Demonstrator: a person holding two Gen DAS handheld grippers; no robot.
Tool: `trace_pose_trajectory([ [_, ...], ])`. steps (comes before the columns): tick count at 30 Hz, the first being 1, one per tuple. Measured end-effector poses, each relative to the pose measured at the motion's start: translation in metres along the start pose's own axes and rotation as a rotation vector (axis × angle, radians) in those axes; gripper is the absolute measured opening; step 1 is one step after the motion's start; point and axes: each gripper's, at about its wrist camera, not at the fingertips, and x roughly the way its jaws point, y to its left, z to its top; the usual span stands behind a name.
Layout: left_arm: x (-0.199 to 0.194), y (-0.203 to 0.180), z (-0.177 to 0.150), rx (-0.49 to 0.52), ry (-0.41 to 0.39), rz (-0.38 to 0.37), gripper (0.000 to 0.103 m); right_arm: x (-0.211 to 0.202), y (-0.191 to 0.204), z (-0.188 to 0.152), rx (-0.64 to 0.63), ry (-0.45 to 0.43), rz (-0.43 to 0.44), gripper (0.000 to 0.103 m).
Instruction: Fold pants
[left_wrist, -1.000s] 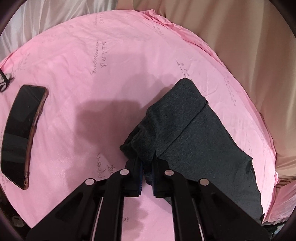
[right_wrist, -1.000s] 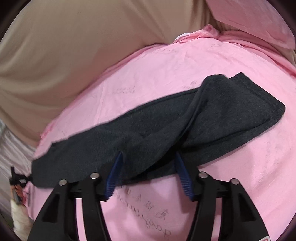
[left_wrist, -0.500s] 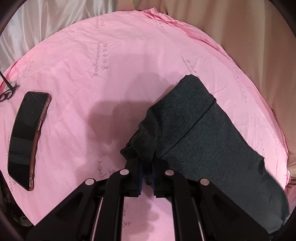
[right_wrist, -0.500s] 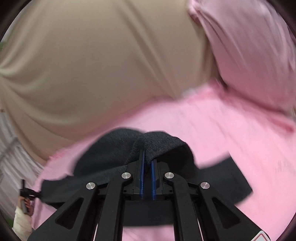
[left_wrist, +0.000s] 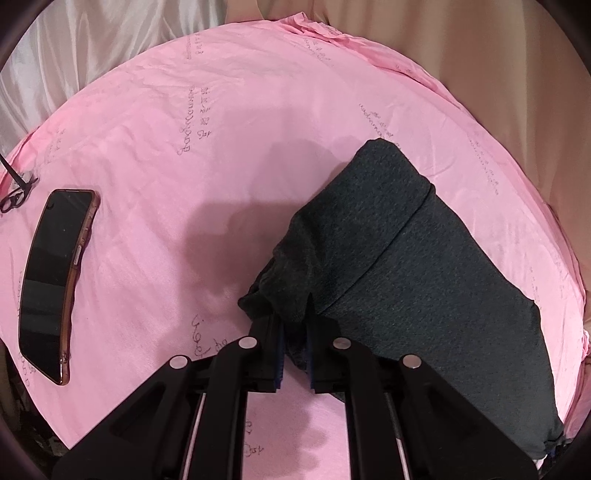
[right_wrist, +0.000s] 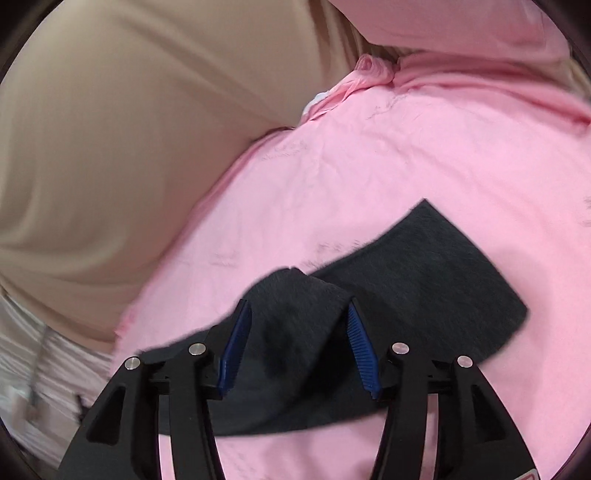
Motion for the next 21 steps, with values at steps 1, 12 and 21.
trace_pose_trajectory([
  [1, 0.001, -0.001, 0.001, 0.000, 0.000, 0.006, 0.009, -0.001, 0.007, 0.006, -0.011, -0.012, 0.015, 0.005],
  [12, 0.002, -0.005, -0.001, 0.028, -0.020, 0.048, 0.010, -0.066, -0.029, -0.015, -0.098, -0.161, -0.393, 0.007],
  [21, 0.002, -0.006, -0.001, 0.012, -0.014, 0.052, 0.010, -0.035, 0.012, -0.012, -0.366, -0.123, -0.525, 0.053],
])
